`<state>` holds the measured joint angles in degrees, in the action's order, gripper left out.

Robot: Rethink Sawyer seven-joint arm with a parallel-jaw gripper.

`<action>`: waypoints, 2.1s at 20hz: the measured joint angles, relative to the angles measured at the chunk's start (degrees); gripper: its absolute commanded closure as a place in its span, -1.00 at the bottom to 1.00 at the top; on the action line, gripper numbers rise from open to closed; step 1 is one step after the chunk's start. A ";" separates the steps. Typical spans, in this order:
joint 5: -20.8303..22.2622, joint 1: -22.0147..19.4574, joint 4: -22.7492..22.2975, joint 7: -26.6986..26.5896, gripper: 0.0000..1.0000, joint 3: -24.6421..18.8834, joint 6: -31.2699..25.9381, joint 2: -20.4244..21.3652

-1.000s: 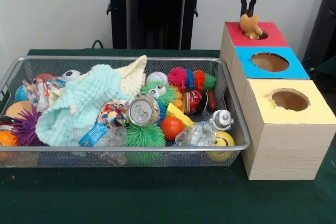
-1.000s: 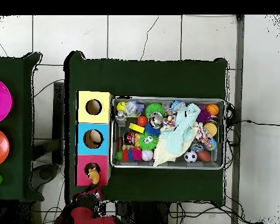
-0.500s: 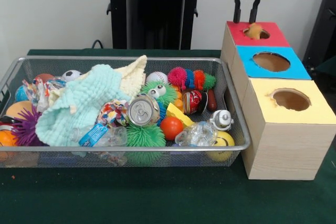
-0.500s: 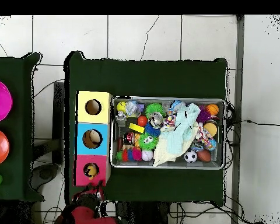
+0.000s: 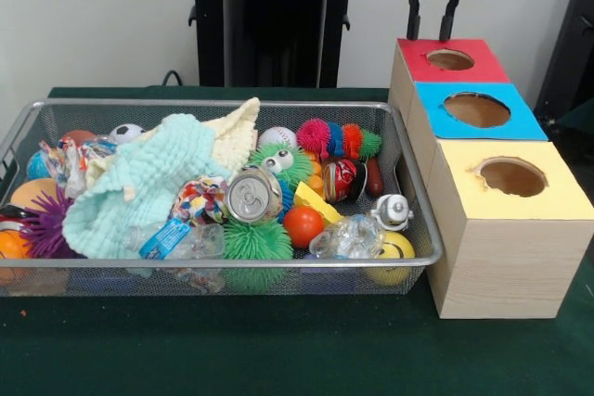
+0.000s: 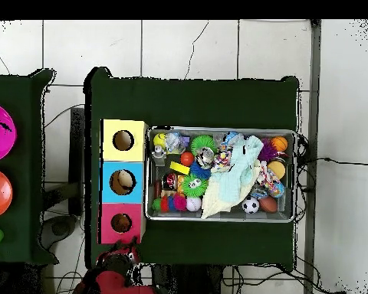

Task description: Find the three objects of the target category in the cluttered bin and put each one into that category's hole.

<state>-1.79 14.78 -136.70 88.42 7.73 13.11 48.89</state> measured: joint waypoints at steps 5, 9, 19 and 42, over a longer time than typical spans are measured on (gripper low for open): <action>-0.02 0.02 0.00 0.00 -1.00 0.00 -1.82 1.16; -0.01 -0.19 0.02 0.00 -1.00 -0.01 -5.10 2.88; 0.07 -5.41 4.82 0.00 -1.00 -0.07 -28.36 10.25; 13.72 -40.83 17.18 -0.07 -1.00 -19.91 -33.92 11.31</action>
<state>11.93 -26.05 -119.53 88.35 -12.18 -20.81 60.20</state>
